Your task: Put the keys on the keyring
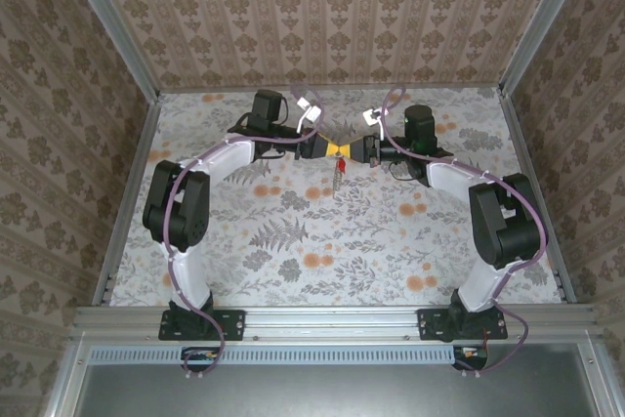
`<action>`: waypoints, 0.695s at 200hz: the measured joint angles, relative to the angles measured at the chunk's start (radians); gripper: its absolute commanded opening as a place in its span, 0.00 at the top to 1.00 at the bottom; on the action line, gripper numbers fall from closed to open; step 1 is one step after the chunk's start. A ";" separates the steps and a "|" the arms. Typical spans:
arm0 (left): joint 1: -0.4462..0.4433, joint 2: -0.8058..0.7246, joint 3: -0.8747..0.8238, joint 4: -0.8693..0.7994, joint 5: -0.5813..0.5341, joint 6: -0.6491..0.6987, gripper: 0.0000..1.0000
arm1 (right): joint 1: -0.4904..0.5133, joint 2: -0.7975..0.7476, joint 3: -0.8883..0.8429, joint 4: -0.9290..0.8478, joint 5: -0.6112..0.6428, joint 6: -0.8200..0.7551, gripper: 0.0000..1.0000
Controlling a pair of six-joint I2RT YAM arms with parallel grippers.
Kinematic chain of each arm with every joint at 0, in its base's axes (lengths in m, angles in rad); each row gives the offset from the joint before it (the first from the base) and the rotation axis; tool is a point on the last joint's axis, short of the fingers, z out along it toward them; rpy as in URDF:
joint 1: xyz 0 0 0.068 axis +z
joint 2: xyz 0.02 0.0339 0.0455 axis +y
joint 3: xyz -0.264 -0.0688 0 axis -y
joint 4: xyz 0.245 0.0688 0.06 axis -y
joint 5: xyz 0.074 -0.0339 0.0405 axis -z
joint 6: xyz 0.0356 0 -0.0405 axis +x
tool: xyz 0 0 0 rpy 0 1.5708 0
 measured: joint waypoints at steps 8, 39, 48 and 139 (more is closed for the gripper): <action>-0.001 0.000 0.000 0.004 -0.001 0.000 1.00 | -0.002 0.000 0.000 0.000 -0.001 0.005 1.00; -0.010 0.000 -0.006 0.023 -0.015 -0.007 1.00 | -0.003 0.000 0.000 0.006 0.007 0.021 0.77; -0.013 -0.004 -0.018 0.050 -0.025 -0.022 1.00 | -0.007 0.000 -0.007 0.014 0.013 0.037 0.70; -0.009 -0.031 -0.195 0.447 -0.129 -0.333 1.00 | -0.050 -0.142 -0.219 0.179 0.208 0.093 0.50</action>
